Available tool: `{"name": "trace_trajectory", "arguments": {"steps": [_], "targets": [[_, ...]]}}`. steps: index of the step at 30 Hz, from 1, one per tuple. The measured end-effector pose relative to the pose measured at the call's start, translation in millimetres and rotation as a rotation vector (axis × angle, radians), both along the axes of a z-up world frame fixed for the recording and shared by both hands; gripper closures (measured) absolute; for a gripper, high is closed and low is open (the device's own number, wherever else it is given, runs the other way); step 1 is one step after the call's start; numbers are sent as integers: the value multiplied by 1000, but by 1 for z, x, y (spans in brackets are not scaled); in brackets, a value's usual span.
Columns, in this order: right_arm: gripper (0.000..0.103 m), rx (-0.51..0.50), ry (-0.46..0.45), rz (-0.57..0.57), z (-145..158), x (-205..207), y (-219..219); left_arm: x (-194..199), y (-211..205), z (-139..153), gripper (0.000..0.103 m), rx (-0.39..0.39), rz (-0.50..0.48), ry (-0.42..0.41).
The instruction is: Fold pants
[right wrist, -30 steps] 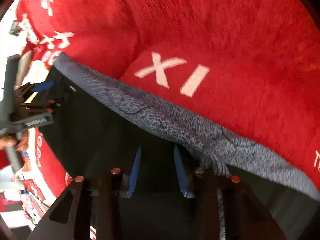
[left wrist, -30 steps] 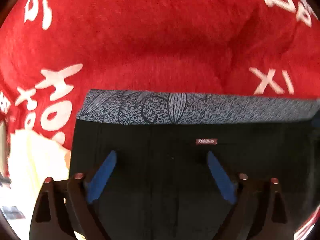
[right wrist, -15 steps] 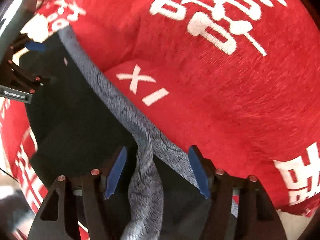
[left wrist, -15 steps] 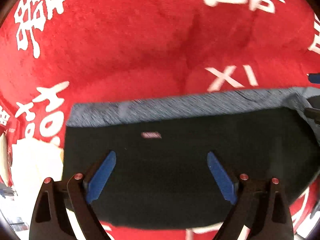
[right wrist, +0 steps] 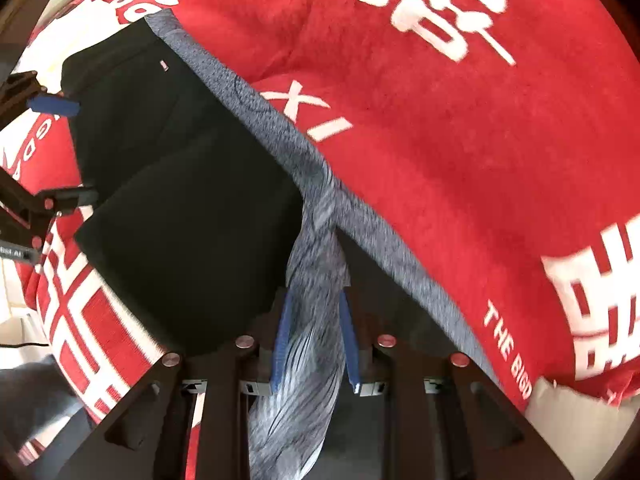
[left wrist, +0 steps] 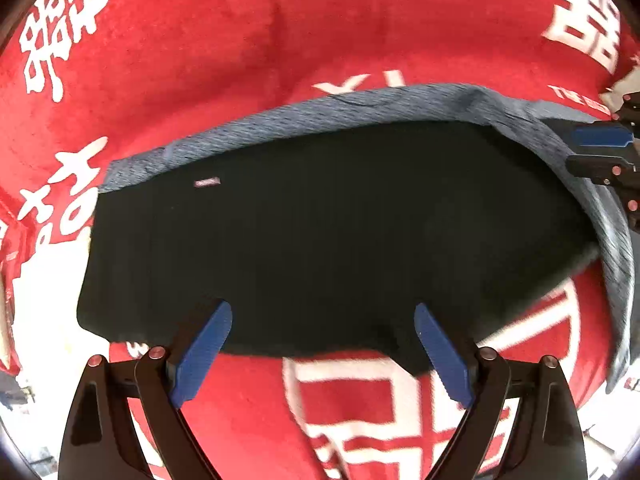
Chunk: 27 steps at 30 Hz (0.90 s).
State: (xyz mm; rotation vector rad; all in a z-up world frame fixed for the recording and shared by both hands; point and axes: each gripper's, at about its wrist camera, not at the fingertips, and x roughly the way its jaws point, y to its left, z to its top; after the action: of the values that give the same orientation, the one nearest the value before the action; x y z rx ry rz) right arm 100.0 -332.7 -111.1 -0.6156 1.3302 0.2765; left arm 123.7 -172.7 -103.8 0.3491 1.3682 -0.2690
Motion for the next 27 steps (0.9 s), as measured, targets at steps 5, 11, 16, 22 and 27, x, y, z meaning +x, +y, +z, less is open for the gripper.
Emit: {"name": "trace_trajectory", "arguments": {"steps": [5,11,16,22,27], "targets": [[41,25,-8,-108,12,-32,-10,-28,-8,7,10,-27,-52,-4],[32,146,-46,-382,22,-88,-38,-69,-10,15,9,-45,-118,-4],[31,405,-96,-811,23,-170,-99,-101,-18,18,9,-85,-160,22],[31,548,-185,-1286,9,-311,-163,-121,-47,22,10,-227,-180,92],[31,676,-168,-1418,-27,-369,-182,-124,-104,12,10,-373,-214,212]]}}
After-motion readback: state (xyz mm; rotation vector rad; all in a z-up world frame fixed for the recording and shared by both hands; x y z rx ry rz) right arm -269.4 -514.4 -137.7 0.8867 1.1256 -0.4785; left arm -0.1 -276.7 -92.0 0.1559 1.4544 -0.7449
